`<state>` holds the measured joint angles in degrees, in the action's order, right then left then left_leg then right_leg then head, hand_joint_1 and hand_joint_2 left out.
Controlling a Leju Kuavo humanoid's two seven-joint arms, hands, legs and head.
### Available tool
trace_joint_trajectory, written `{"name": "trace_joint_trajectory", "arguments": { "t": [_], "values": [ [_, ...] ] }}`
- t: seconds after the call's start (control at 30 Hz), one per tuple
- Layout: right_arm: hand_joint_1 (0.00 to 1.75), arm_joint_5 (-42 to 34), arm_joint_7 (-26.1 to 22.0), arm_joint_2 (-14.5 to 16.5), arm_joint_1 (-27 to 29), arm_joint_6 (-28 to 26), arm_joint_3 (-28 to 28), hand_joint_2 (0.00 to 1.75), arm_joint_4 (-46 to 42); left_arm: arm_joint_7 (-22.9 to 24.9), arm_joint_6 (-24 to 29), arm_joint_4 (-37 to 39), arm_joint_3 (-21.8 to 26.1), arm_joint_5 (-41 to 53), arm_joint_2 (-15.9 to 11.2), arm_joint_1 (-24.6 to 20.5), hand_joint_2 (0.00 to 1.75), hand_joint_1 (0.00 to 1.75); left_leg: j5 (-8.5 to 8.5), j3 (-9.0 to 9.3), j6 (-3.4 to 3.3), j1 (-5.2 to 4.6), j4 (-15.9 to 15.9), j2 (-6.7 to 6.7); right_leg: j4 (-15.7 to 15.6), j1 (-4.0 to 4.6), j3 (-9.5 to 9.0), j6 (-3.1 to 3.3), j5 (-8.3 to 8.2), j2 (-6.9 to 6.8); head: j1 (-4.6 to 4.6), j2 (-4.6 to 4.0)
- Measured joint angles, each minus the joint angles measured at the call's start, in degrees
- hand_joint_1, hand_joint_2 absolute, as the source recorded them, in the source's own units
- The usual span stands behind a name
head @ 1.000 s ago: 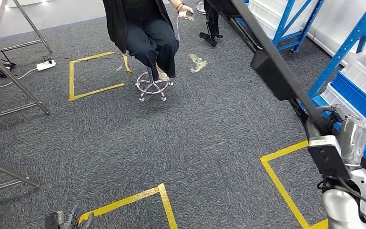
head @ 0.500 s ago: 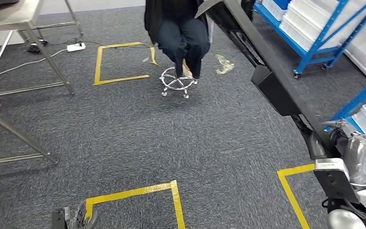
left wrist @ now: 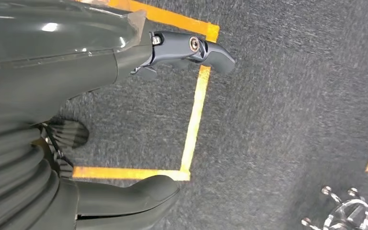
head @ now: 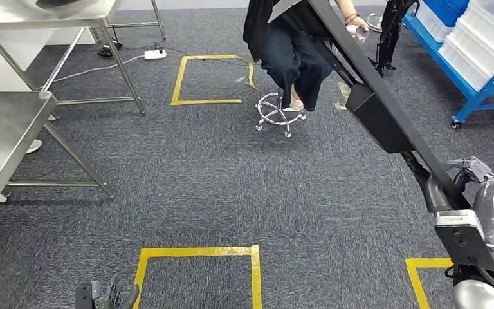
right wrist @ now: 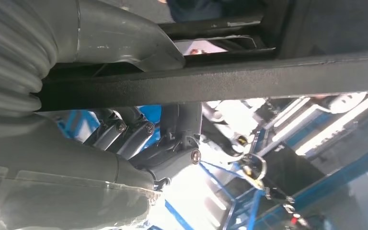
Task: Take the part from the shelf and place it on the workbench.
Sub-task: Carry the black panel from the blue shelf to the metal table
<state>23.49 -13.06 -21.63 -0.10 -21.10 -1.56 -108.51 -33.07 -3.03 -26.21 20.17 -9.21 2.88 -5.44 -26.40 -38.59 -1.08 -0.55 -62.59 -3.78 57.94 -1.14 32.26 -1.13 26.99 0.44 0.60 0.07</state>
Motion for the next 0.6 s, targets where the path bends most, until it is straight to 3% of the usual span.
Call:
{"name": "trace_joint_trajectory", "arguments": {
  "t": [0.03, 0.07, 0.13, 0.17, 0.23, 0.3, 0.33, 0.4, 0.43, 0.5, 0.57, 0.6],
  "values": [
    [1.75, -0.03, 0.0, -0.09, -0.07, 0.01, 0.03, 1.75, 0.02, -0.02, 0.0, 0.03, -0.07, -0.12, -0.01, -0.04, 1.75, 0.0, -1.69, -1.67, 0.36, 0.1, -3.36, 1.77, -0.03, 0.09, -0.08, 0.25, 0.07, -0.7, -0.02, 0.0],
    [1.75, -0.07, 0.0, -0.16, -0.13, 0.02, 0.08, 1.75, 0.08, -0.03, 0.01, 0.07, -0.11, -0.25, -0.01, -0.07, 1.75, 0.0, -3.28, -3.61, 0.72, 0.37, -7.21, 2.67, -0.03, 0.17, -0.11, 0.45, 0.14, -1.46, -0.04, 0.0],
    [1.75, -0.07, 0.08, -0.17, -0.44, 0.16, 0.32, 1.75, 0.28, -0.07, 0.09, 0.16, -0.15, -0.47, 0.02, 0.08, 1.75, 0.0, -4.32, -6.18, 1.33, 1.02, -11.86, 3.32, -0.02, 0.22, -0.15, 0.59, 0.28, -2.97, -0.04, 0.0],
    [1.75, 0.01, 0.19, -0.14, -0.75, 0.34, 0.52, 1.75, 0.4, -0.1, 0.14, 0.19, -0.15, -0.59, 0.0, 0.18, 1.75, 0.0, -3.43, -6.0, 1.59, 1.34, -11.18, 3.59, -0.01, 0.19, -0.17, 0.61, 0.33, -3.63, -0.05, 0.0],
    [1.75, 0.31, 0.57, -0.02, -1.65, 0.75, 1.04, 1.75, 0.58, -0.25, 0.23, 0.19, -0.15, -0.87, -0.1, 0.3, 1.75, 0.0, -0.05, -2.53, 1.95, 1.81, -4.31, 5.44, 0.01, 0.16, -0.35, 0.35, 0.57, -4.79, -0.07, 0.0],
    [1.75, 0.49, 0.92, 0.03, -2.66, 0.96, 1.52, 1.75, 0.7, -0.43, 0.28, 0.16, -0.14, -1.11, -0.17, 0.29, 1.75, 0.0, 1.86, 0.93, 1.78, 1.62, 1.88, 7.55, 0.11, 0.55, -0.57, -0.34, 1.0, -5.78, 0.05, 0.0],
    [1.75, 0.5, 1.04, 0.01, -3.14, 1.0, 1.75, 1.75, 0.79, -0.51, 0.32, 0.14, -0.14, -1.19, -0.19, 0.31, 1.75, 0.0, 1.99, 1.64, 1.48, 1.37, 3.11, 7.97, 0.1, 0.76, -0.71, -0.65, 1.15, -6.28, 0.16, 0.0],
    [1.75, 0.51, 1.19, -0.03, -3.85, 1.06, 2.18, 1.75, 0.98, -0.68, 0.44, 0.11, -0.14, -1.31, -0.32, 0.45, 1.75, 0.0, 2.02, 1.74, 0.53, 0.87, 3.44, 6.62, -0.15, 0.88, -1.08, -1.3, 1.33, -7.57, 0.39, 0.0],
    [1.75, 0.51, 1.25, -0.03, -4.06, 1.07, 2.37, 1.75, 1.08, -0.76, 0.52, 0.08, -0.14, -1.32, -0.39, 0.55, 1.75, 0.0, 2.16, 1.87, 0.06, 0.79, 3.65, 5.93, 0.01, 0.75, -1.15, -1.56, 1.63, -7.46, 0.39, 0.0],
    [1.75, 0.5, 1.3, -0.07, -4.3, 1.07, 2.67, 1.75, 1.27, -0.87, 0.61, 0.01, -0.12, -1.37, -0.54, 0.58, 1.75, 0.0, 2.49, 2.2, -0.96, 0.9, 4.11, 4.56, 3.34, 0.48, 0.19, -1.49, 3.52, -4.94, 0.55, 0.0],
    [1.75, 0.46, 1.3, -0.1, -4.36, 1.08, 2.89, 1.75, 1.51, -0.91, 0.63, -0.04, -0.1, -1.44, -0.65, 0.55, 1.75, 0.0, 2.59, 2.25, -1.53, 0.94, 4.21, 3.14, 11.17, 0.27, 4.05, -0.86, 6.64, -1.65, 0.78, 0.0],
    [1.75, 0.42, 1.31, -0.11, -4.35, 1.08, 3.01, 1.75, 1.67, -0.92, 0.63, -0.04, -0.09, -1.47, -0.68, 0.59, 1.75, 0.0, 2.6, 2.25, -1.6, 0.87, 4.21, 2.32, 14.87, 0.3, 6.07, -0.78, 7.73, -0.98, 0.84, 0.0]
  ]
}}
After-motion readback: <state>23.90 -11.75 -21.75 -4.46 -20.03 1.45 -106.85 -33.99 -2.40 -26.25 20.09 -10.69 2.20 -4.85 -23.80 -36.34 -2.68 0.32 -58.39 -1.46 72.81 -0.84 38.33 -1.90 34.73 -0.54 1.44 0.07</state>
